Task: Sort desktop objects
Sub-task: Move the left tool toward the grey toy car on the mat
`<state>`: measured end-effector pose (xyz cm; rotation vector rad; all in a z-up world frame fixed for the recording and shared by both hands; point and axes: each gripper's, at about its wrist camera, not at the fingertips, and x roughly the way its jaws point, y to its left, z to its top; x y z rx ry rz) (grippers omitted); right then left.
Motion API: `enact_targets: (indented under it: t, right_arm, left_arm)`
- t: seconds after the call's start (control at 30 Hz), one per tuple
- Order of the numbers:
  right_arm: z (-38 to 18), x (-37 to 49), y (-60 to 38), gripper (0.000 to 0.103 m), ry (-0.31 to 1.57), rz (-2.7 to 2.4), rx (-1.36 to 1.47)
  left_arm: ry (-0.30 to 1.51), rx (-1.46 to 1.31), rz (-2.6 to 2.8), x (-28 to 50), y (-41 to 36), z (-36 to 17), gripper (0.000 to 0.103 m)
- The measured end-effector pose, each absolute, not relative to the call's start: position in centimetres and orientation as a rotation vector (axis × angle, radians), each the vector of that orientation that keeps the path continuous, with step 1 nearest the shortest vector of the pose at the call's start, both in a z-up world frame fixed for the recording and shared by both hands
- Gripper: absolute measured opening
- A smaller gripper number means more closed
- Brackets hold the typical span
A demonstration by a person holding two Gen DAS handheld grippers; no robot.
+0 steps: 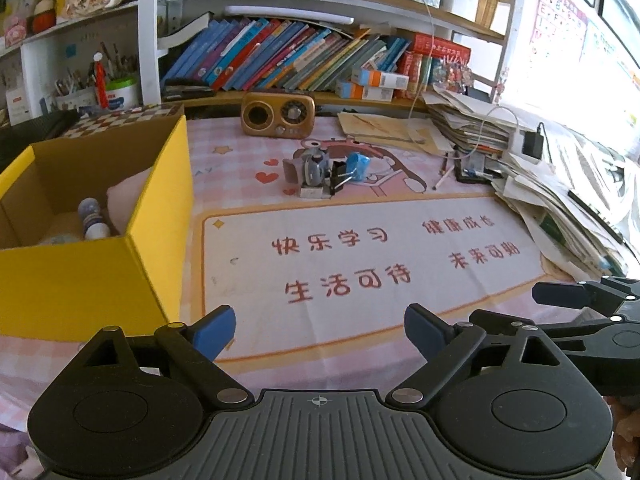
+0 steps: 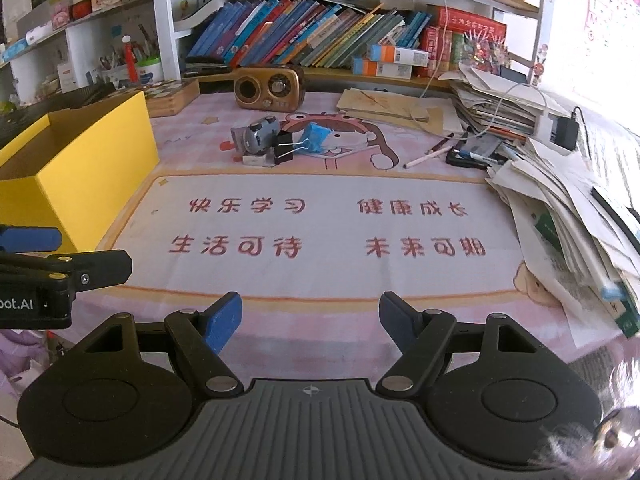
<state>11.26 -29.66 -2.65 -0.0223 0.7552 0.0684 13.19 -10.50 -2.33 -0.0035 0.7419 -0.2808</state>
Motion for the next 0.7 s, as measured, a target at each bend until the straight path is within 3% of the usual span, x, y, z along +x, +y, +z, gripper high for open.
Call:
enact_targets:
  t: [0.7]
  right_arm:
    - [-3.1,18.6,-36.2,0.074,0.785,0.167,-0.02]
  left_arm:
    - [0.79,-0.028,-0.171,18.5,-16.6,-2.7,0.094]
